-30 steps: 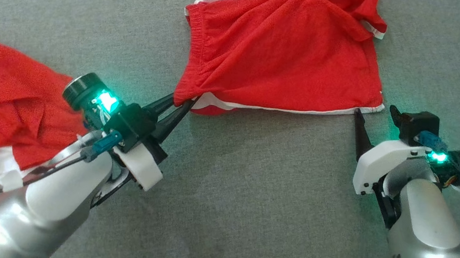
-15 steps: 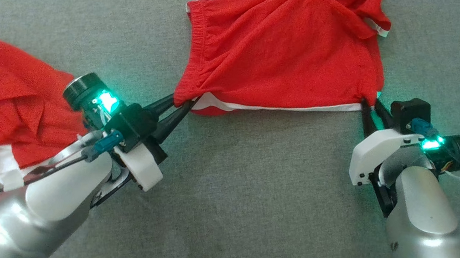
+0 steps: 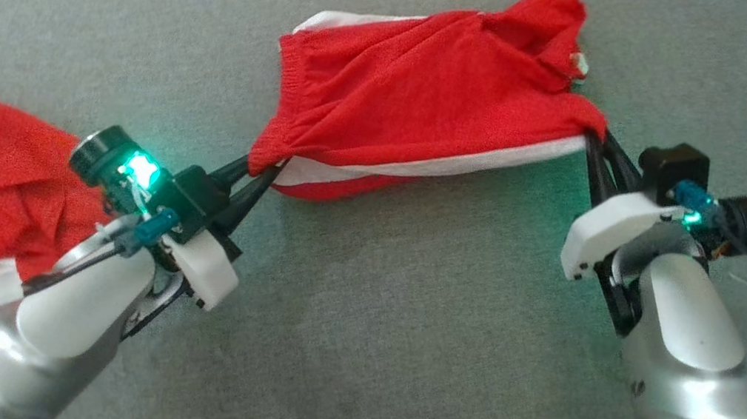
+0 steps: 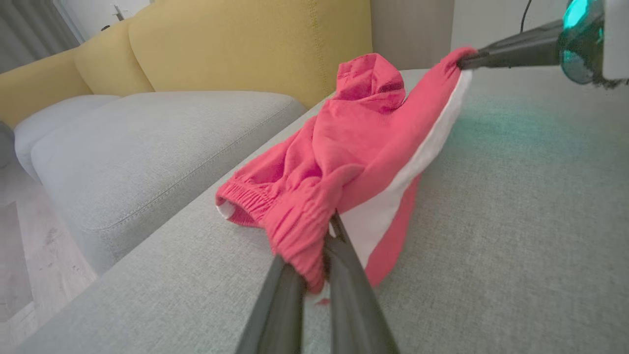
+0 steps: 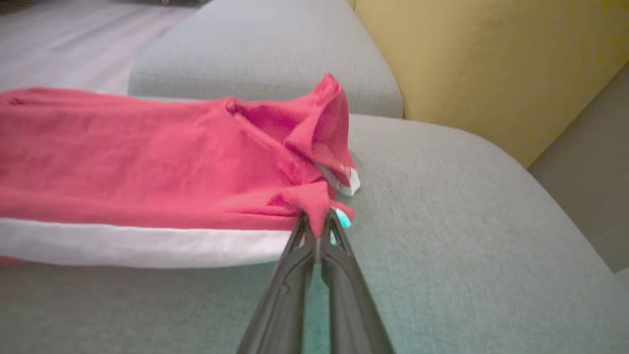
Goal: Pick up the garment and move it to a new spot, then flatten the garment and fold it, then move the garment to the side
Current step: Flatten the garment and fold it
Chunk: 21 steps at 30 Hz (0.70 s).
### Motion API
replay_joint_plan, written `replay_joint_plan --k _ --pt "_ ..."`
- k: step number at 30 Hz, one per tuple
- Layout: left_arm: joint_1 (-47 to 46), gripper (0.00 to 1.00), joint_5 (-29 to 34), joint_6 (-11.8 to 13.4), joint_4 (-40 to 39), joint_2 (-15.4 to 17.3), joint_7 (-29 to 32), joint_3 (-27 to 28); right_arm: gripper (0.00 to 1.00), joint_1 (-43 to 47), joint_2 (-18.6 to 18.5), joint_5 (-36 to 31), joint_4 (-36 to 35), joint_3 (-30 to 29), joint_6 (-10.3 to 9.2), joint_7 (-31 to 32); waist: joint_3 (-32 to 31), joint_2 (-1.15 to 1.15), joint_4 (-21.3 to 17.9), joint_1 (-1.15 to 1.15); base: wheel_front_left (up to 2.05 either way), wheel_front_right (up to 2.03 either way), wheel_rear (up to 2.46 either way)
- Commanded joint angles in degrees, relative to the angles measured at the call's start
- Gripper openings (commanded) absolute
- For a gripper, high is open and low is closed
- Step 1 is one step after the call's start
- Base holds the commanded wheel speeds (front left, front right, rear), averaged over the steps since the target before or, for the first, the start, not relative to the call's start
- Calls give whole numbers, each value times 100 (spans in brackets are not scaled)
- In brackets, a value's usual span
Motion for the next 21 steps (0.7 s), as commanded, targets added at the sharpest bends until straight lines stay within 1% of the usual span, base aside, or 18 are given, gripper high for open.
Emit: replay_joint_plan --k 1,4,8,12,16,21 --pt "-221 0 -52 45 -128 235 33 224 0 -283 9 191 -272 181 -4 -24 -101 0 -56 0 0 0 0" --pt "-421 0 -54 -16 -168 391 159 263 0 -412 -37 576 -590 383 -4 65 -233 0 -94 0 0 0 0" --pt "-923 0 18 -105 -250 656 350 346 0 -647 -242 1057 -1179 592 -4 183 -437 0 -135 0 0 0 0" --pt "-1474 0 -94 -207 -391 796 590 499 0 -944 -437 1420 -1772 712 -4 224 -663 0 -152 0 0 0 0" --pt "-1961 0 -184 -269 -469 904 788 615 0 -1230 -503 1579 -2149 636 -4 195 -901 0 -179 0 0 0 0" --pt "-2262 0 -275 -269 -538 991 887 743 0 -1322 -518 1583 -2319 559 -4 195 -1084 0 -177 0 0 0 0"
